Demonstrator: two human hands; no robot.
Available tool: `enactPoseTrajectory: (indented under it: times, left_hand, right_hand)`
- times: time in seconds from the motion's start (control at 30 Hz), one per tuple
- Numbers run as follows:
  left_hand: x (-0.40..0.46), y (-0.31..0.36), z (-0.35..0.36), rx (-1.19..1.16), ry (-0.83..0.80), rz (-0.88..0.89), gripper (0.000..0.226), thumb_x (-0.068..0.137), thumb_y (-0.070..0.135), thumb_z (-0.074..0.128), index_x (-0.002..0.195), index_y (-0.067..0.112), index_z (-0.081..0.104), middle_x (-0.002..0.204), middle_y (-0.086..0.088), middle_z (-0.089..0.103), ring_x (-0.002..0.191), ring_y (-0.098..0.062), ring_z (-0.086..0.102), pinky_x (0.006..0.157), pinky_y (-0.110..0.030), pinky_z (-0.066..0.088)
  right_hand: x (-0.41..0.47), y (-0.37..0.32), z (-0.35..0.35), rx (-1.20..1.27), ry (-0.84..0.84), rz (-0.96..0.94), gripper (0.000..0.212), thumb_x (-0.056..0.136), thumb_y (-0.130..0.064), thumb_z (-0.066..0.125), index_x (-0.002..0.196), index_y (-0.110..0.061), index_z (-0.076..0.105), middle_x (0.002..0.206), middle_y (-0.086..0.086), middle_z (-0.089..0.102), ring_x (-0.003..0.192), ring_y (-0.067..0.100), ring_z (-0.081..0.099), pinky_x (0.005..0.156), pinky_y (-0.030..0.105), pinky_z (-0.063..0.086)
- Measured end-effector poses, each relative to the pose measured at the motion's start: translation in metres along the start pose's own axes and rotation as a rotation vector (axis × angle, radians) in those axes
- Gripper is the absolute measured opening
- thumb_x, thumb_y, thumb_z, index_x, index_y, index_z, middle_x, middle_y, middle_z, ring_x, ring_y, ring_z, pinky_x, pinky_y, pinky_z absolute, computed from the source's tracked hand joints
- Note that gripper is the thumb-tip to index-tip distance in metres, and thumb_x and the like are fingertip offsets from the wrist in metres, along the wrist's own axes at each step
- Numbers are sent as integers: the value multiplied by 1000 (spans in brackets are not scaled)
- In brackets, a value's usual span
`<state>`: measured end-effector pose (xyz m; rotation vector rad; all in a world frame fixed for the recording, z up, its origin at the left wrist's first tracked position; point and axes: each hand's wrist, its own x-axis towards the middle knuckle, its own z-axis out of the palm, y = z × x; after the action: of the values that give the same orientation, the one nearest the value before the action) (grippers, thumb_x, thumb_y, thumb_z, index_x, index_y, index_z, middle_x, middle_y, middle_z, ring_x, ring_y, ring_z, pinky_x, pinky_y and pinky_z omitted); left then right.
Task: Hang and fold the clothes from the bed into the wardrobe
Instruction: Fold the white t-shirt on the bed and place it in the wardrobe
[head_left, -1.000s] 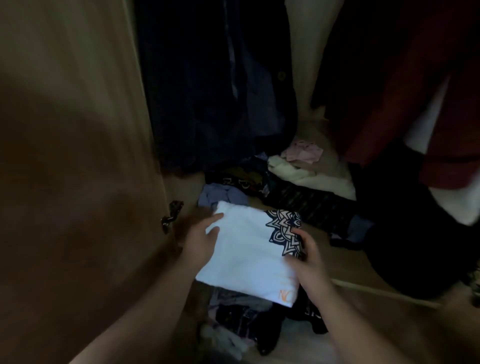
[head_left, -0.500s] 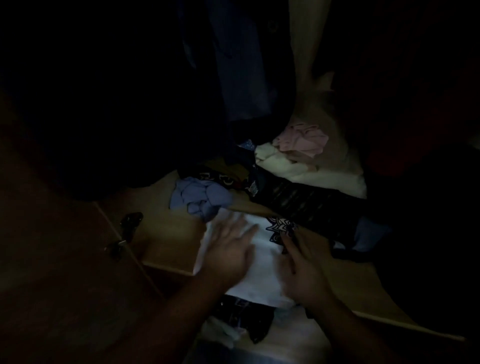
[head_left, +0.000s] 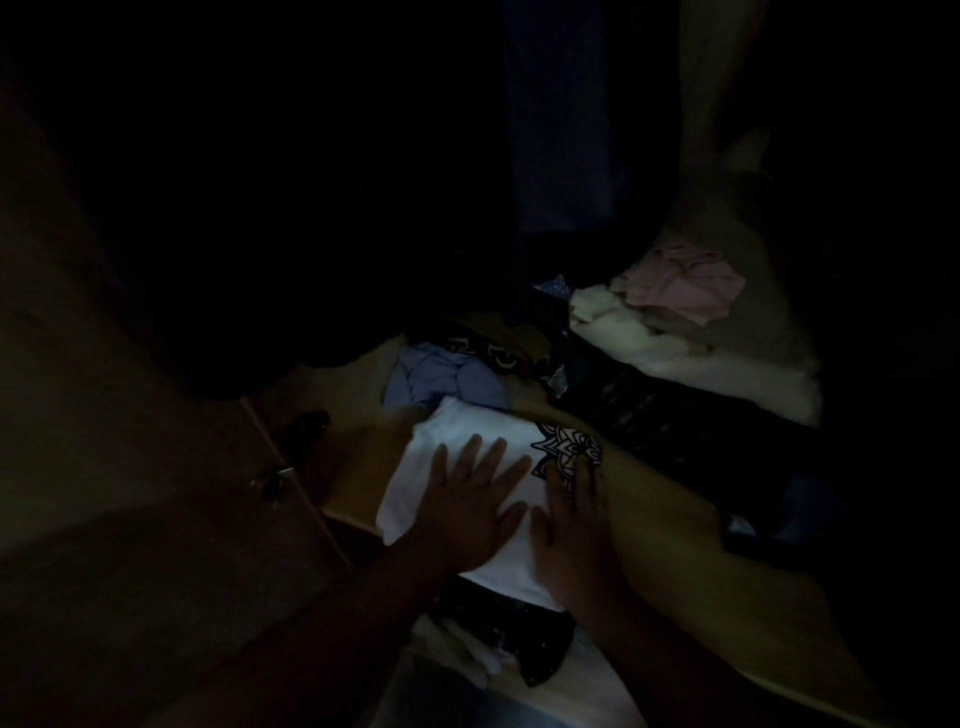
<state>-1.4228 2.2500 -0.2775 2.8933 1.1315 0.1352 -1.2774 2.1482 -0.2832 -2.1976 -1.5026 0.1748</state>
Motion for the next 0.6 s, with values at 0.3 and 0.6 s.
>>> enactPoseTrajectory:
  times: [0.3,0.6]
  left_hand:
    - [12,-75,-11,-3,-10,-25,60,96,63,28,153,44,25,163,3,24,151,-27,20,116,-61,15]
    - [9,-87,-10,-28,8,-61,61,94,62,31,150,38,38,157,0,38,145,-29,34,112,-62,24]
  right_hand:
    - [42,-60,32,-81,-30,11,68,94,-45,30,151,-9,39,155,28,31,140,48,33,111,57,34]
    - [50,-61,31,-60,-117,-103,73,94,-53,18,158,-18,20,165,18,3,151,37,1,121,48,14]
